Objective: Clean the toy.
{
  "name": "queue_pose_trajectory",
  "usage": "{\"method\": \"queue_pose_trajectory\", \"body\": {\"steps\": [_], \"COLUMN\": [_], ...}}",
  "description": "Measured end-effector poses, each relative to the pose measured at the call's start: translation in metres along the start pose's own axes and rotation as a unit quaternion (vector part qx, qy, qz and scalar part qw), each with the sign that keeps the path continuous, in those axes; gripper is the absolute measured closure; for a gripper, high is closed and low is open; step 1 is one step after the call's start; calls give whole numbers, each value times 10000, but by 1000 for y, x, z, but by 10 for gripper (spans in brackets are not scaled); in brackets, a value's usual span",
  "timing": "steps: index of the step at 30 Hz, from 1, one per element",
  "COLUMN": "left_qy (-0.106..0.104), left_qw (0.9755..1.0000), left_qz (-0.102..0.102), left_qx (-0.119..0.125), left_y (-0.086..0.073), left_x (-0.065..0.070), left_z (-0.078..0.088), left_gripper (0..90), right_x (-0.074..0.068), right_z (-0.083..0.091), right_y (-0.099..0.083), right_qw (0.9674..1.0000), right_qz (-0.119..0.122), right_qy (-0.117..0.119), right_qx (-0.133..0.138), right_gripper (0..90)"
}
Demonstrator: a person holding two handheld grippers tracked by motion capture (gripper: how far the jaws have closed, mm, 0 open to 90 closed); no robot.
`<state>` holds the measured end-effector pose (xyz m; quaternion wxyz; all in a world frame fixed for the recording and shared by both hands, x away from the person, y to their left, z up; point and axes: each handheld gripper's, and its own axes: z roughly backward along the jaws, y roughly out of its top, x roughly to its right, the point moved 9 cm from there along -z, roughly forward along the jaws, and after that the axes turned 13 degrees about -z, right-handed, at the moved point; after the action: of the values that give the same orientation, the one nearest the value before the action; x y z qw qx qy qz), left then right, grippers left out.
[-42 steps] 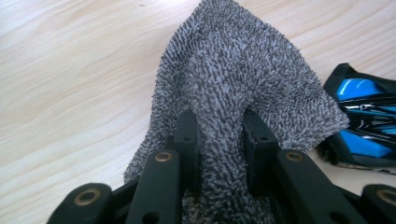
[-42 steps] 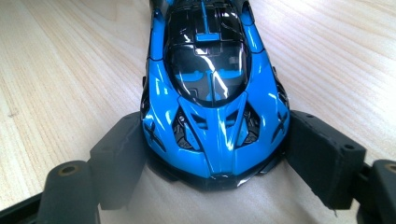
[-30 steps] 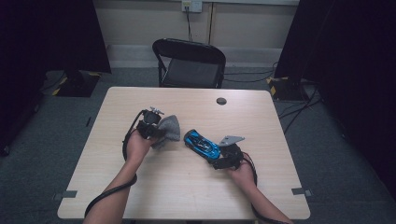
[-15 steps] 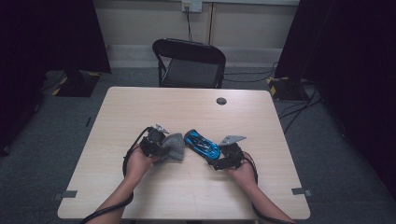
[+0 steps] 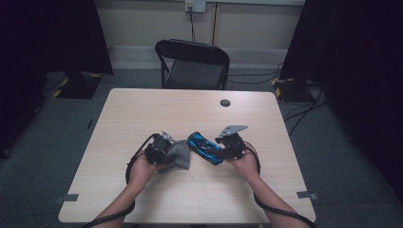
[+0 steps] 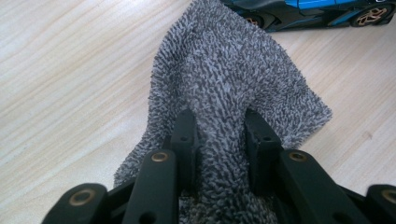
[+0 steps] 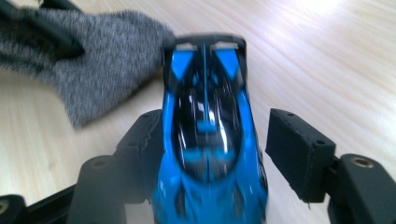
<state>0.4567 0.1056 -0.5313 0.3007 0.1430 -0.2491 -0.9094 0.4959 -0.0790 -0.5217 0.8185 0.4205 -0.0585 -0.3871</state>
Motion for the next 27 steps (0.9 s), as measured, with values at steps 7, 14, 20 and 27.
{"method": "queue_pose_trajectory", "body": {"steps": [7, 14, 20, 27], "left_qy": [75, 300, 223, 69], "left_qw": [9998, 9971, 9988, 9993], "left_qz": [53, -145, -219, -296], "left_qx": [185, 677, 371, 221], "left_y": [2, 19, 11, 6], "left_x": [-1, -7, -5, -2], "left_z": [0, 7, -15, -19], "left_gripper": [612, 377, 385, 548], "right_x": [-1, -3, -3, -6], "right_z": [-21, -27, -27, -29], "right_y": [6, 1, 1, 2], "right_qw": [9997, 9996, 9998, 9996], "right_qz": [-29, 79, 17, -57], "right_qy": [-139, -216, -166, -188], "right_qx": [-203, -149, -104, -202], "right_gripper": [466, 496, 502, 420]}}
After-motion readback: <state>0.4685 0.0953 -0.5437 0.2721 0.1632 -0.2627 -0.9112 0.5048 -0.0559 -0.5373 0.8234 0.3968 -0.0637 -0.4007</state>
